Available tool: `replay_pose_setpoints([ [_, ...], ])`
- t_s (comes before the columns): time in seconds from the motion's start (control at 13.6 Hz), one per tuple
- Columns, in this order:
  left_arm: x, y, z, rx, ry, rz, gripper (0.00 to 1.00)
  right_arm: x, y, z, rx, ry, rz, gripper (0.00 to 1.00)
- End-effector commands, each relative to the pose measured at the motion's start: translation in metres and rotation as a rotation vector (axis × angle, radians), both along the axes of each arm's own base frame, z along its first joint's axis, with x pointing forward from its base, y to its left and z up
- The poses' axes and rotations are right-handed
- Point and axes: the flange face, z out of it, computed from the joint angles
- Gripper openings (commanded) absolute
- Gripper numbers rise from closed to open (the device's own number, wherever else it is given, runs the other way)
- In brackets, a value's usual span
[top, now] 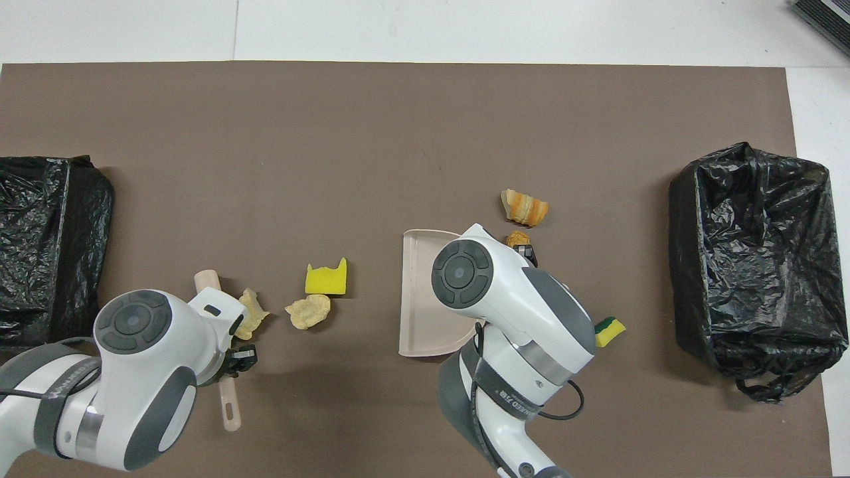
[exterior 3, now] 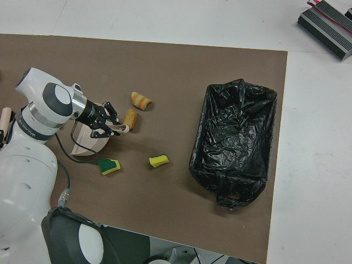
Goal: Sweep and dump trash in bin
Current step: 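Sweep the sponge and bread pieces into the dustpan with the left brush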
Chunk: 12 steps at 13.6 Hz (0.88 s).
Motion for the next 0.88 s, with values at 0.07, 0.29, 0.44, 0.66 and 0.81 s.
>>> replay_pose_setpoints([
  [0.07,0.018,-0.044,-0.024,-0.052,-0.02,-0.045,0.0,-0.02,0.014,0.003,0.009,-0.046,0.018,0.0],
  [0.29,0.023,-0.073,-0.026,-0.099,-0.024,-0.121,0.0,-0.024,0.026,-0.001,0.022,-0.052,0.042,0.0],
  [0.44,0.014,-0.089,-0.025,-0.141,-0.009,-0.195,0.0,-0.026,0.03,-0.002,0.03,-0.046,0.043,0.0],
  [0.66,0.0,-0.118,-0.022,-0.18,-0.016,-0.231,0.0,-0.03,0.033,-0.006,0.072,-0.008,0.011,0.0],
  [0.81,-0.009,-0.146,-0.015,-0.23,-0.043,-0.248,0.0,-0.031,0.033,-0.006,0.081,0.002,0.004,0.0],
])
